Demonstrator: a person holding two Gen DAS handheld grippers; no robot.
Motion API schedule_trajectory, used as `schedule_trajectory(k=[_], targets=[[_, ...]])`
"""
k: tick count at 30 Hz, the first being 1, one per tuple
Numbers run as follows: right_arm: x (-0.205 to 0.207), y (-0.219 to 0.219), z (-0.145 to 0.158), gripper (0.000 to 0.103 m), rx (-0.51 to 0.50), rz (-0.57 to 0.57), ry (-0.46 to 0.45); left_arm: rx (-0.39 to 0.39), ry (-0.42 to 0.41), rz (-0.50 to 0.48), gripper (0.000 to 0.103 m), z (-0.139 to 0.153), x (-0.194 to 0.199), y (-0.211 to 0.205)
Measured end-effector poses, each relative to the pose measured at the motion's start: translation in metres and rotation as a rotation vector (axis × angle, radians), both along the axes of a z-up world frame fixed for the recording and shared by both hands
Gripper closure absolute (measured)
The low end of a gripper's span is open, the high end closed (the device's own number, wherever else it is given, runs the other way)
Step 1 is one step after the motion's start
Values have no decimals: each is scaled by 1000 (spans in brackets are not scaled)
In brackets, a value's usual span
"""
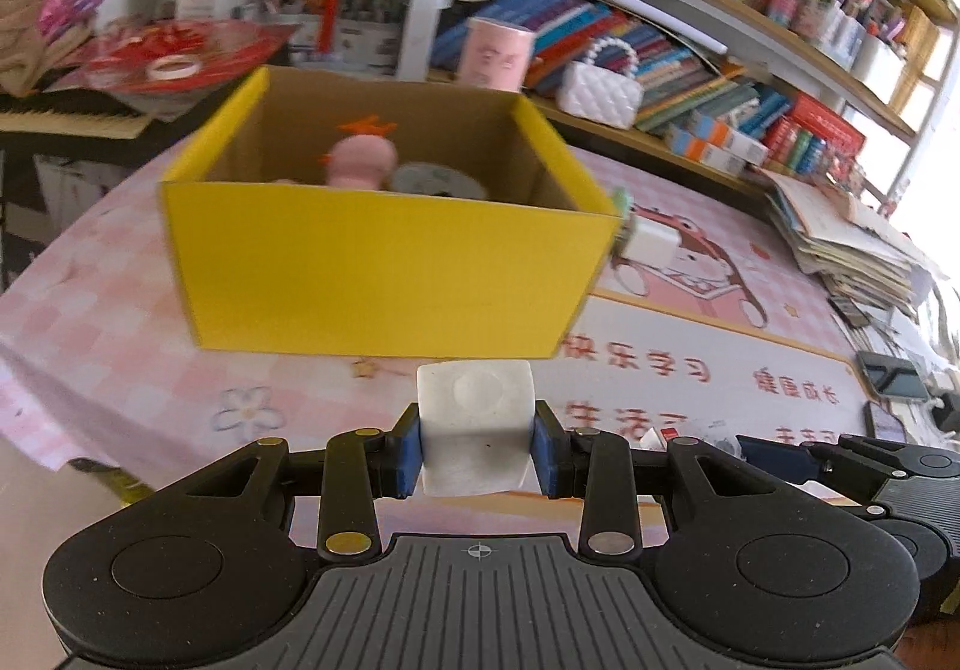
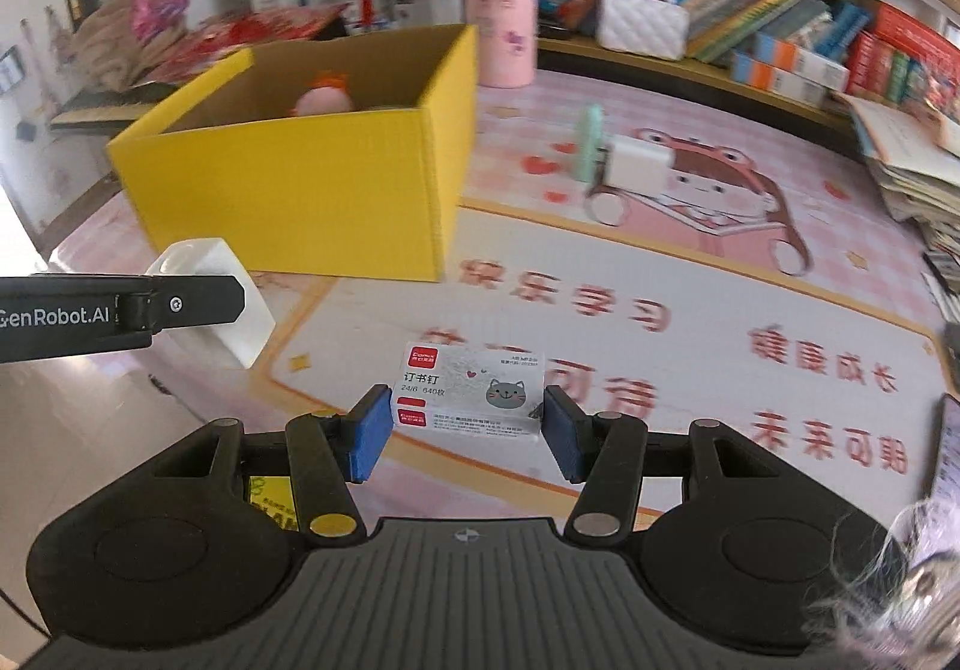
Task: Organize objects
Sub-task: 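Carry the white cube and staples box toward the yellow box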
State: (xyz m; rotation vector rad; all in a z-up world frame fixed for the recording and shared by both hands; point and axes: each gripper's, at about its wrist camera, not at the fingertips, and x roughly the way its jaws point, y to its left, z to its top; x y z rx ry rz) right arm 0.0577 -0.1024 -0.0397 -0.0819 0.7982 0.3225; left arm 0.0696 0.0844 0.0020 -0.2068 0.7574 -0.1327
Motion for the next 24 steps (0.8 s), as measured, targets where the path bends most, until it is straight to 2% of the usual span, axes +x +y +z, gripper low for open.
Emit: schedule_trajectory(k=[14,18,24], targets=[[-4,53,1,52,-4,77,-21,7,-25,64,69,0,-14,48],[-3,62,9,52,-11,96,-76,20,-77,80,69,10,-13,55],[15,68,38,52,18,92,-188,35,-192,79,70,38,-1,62]])
